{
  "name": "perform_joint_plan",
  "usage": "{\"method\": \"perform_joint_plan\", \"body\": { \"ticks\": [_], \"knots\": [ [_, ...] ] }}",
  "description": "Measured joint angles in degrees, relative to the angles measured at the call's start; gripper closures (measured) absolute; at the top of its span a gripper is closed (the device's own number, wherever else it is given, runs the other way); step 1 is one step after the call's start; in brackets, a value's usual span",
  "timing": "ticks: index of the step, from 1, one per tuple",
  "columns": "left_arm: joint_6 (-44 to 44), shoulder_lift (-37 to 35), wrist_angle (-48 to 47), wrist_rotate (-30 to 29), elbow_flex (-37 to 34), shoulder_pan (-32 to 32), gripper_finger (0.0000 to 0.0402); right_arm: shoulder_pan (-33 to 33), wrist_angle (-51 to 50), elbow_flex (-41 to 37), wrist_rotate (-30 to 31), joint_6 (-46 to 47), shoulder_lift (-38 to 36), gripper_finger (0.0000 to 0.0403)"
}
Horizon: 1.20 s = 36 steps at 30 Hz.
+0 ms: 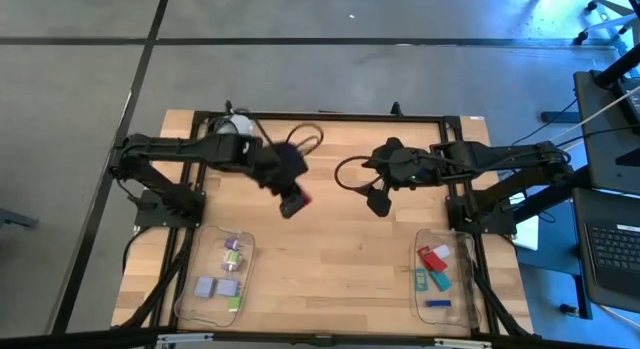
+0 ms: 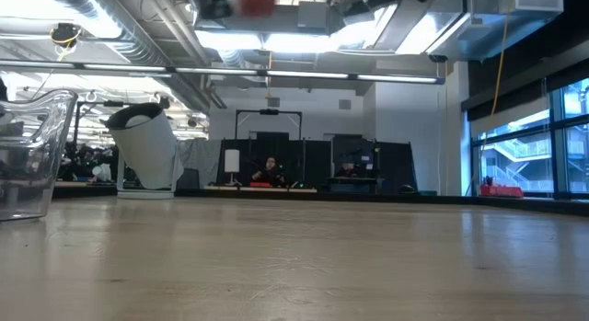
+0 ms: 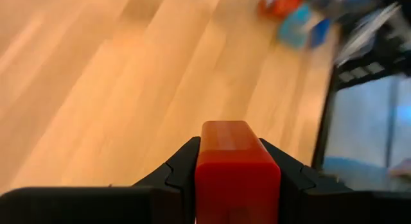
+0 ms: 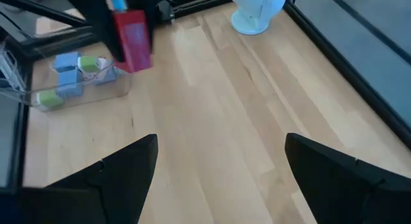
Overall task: Pick & Place Office items
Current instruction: Put the orange adapter into the left transparent bin
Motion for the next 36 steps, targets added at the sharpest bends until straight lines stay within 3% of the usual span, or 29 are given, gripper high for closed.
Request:
{"method": "perform_joint_plan", "body": {
  "ticks": [10, 19, 24, 29, 36],
  "knots": [
    [-24.64, 0.00, -17.90, -10.24, 0.00, -15.02, 0.0280, -0.05, -0.01, 0.00, 1.26, -6.96, 0.00, 0.0059],
    [-56.11, 0.00, -30.38, -10.05, -0.12, -28.85, 0.0282, -0.01, -2.29, 0.00, 0.94, -5.81, 0.00, 0.0059],
    [-71.68, 0.16, -29.24, -8.84, -4.10, -35.27, 0.0282, -0.01, -3.88, 0.00, 0.96, -5.45, 0.00, 0.0059],
    [-86.66, 0.20, -21.65, -5.63, -11.06, -41.14, 0.0282, -0.01, -3.86, 0.00, 0.98, -7.17, 0.00, 0.0059],
    [-100.51, 0.52, -12.45, -5.74, -18.36, -46.85, 0.0282, -0.01, -3.86, 0.00, 0.98, -8.42, 0.02, 0.0059]
  ]
}}
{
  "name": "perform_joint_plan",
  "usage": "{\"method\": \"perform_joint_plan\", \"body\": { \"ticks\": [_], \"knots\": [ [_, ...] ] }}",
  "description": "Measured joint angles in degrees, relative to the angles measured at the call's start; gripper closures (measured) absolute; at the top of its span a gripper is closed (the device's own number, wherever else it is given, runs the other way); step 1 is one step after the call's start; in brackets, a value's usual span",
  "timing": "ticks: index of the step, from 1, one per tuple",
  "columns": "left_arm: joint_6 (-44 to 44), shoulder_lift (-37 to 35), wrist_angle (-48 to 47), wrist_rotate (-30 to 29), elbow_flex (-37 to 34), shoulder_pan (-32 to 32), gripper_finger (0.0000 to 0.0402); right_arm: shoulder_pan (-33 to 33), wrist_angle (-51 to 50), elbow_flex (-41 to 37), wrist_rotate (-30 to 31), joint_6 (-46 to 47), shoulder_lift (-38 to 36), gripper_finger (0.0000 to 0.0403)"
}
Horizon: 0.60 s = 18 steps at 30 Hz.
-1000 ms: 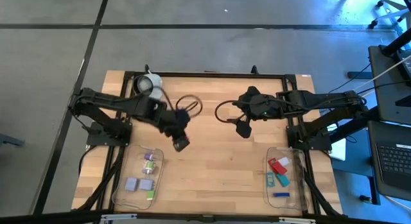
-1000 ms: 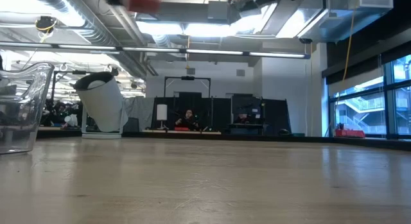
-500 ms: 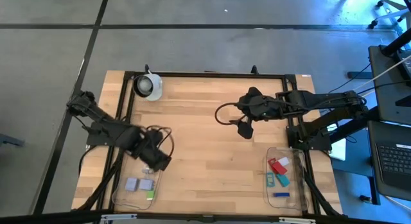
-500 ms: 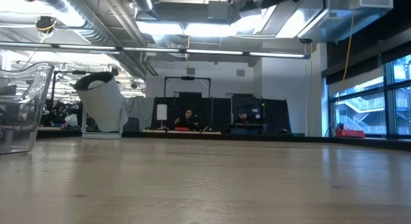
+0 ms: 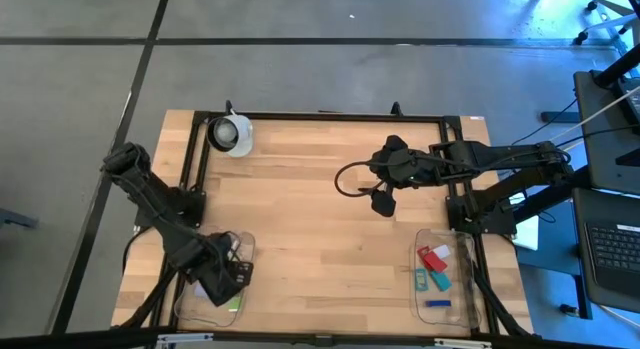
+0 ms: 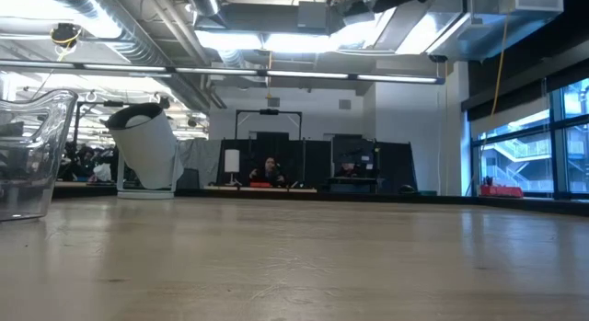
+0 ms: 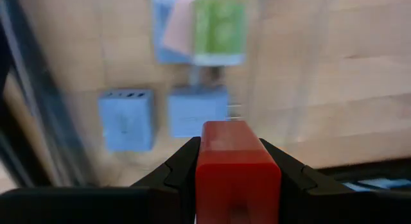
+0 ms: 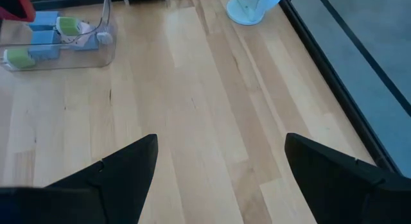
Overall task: Pick & Place Office items
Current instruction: Put the orange adapter into the left transparent bin
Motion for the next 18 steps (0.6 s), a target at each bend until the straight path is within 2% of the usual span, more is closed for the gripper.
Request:
{"method": "perform_joint_plan", "body": {
  "ticks": [6, 18],
  "knots": [
    [-4.77, 1.75, 3.14, 5.35, -4.01, -3.36, 0.0281, 0.00, 0.00, 0.00, -0.02, 0.82, 0.00, 0.0059],
    [-4.68, 9.90, 3.61, 5.37, -4.31, -3.67, 0.0280, 0.00, 0.01, 0.00, -0.02, 1.59, 0.00, 0.0060]
  ]
}}
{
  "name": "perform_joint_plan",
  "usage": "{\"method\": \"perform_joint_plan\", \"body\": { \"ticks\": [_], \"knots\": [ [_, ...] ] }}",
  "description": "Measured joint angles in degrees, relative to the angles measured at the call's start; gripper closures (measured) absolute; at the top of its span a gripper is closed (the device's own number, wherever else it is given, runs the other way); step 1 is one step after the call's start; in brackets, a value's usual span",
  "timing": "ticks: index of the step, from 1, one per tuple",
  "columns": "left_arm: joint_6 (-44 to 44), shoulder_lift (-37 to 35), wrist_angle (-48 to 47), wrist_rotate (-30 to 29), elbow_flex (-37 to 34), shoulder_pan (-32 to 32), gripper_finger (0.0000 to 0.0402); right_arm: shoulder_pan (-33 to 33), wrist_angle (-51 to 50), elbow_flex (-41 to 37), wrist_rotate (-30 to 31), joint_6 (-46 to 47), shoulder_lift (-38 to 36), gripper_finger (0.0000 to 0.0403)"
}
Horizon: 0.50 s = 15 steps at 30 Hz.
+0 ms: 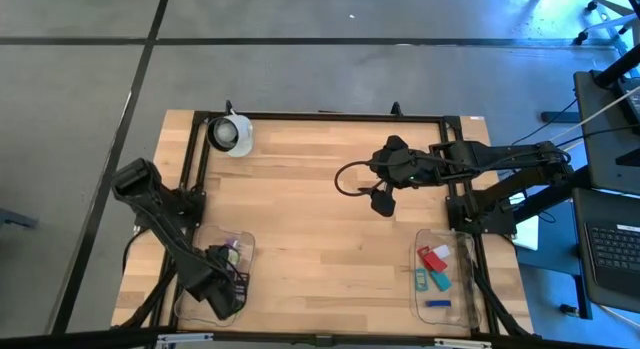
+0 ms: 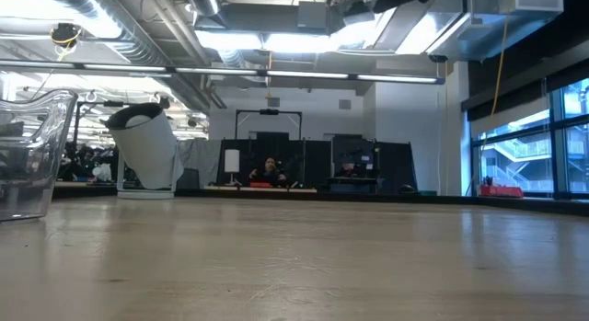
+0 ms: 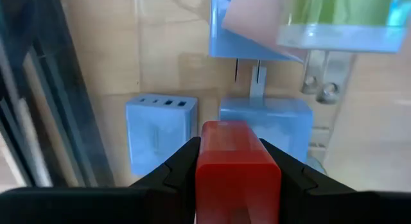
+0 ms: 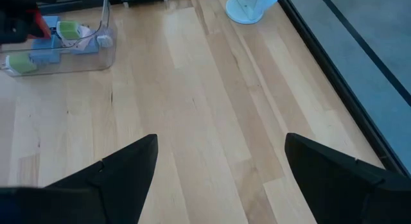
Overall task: Pick & Place Office items
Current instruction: Put the orange adapter into the left transparent bin
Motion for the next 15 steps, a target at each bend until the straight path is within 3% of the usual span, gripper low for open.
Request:
{"method": "perform_joint_plan", "body": {
  "ticks": [8, 15],
  "knots": [
    [0.52, 1.71, 1.97, -1.36, 0.00, 0.12, 0.0274, 0.00, 0.01, 0.00, 0.02, 0.07, 0.00, 0.0060],
    [4.00, 1.66, 2.92, 0.60, 0.00, 1.51, 0.0227, 0.00, 0.02, 0.00, 0.02, 0.10, 0.00, 0.0060]
  ]
}}
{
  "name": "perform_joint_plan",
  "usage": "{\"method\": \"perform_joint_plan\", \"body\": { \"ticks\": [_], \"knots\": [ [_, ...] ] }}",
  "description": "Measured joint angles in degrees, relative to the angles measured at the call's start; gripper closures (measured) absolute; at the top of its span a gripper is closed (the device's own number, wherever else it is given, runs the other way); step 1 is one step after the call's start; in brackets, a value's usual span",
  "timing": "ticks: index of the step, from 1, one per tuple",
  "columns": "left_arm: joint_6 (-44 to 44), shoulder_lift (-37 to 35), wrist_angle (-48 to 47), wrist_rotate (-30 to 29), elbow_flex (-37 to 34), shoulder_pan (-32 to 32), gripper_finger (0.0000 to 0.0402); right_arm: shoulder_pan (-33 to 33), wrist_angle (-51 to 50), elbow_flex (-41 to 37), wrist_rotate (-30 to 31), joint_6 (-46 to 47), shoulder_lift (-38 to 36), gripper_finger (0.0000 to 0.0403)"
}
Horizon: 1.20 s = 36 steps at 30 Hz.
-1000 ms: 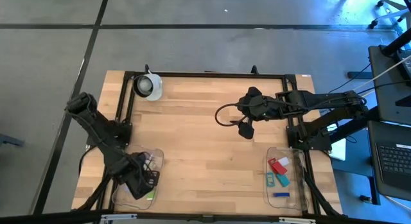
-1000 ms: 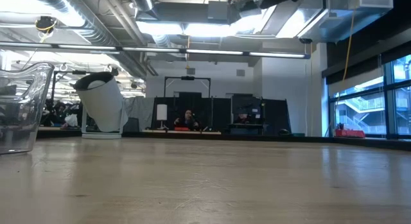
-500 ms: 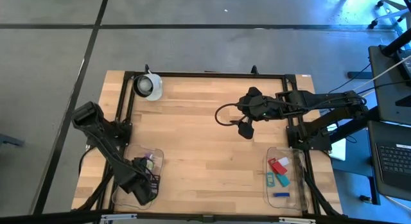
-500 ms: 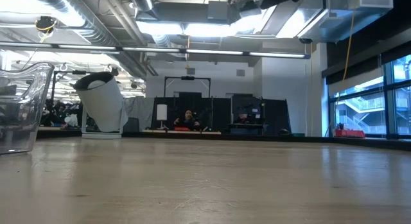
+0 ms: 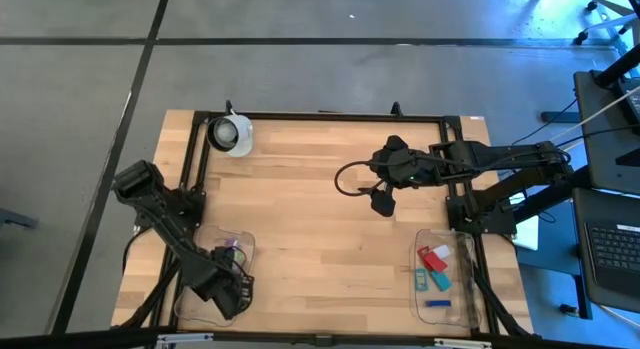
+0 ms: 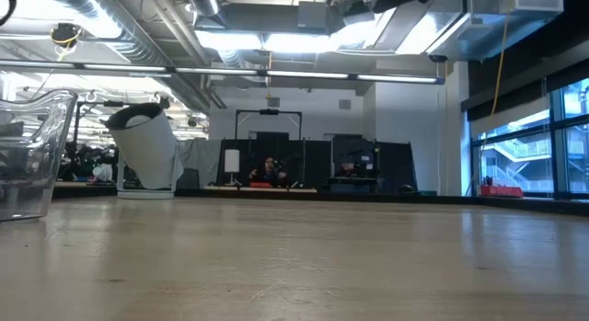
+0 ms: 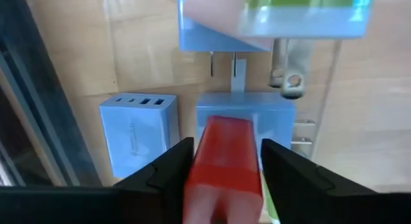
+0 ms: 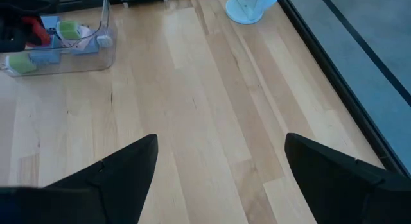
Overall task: Pick & Place Office items
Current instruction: Put the orange adapter into the left transparent bin, then return to Home Position
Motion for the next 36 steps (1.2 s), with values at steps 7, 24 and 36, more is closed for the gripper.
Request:
{"method": "perform_joint_plan", "body": {
  "ticks": [7, 24, 36],
  "knots": [
    [9.40, -3.65, 0.12, 5.66, 0.00, 2.45, 0.0184, 0.00, 0.02, 0.00, 1.13, 0.08, 0.00, 0.0060],
    [25.50, -26.06, 0.33, -24.74, 0.04, 4.58, 0.0199, 0.00, 0.00, 0.00, 11.96, 1.43, 0.02, 0.0060],
    [42.39, -33.42, -0.32, -30.88, 0.07, 4.58, 0.0197, -0.31, 0.46, 0.00, 9.03, 8.76, 0.02, 0.0060]
  ]
}}
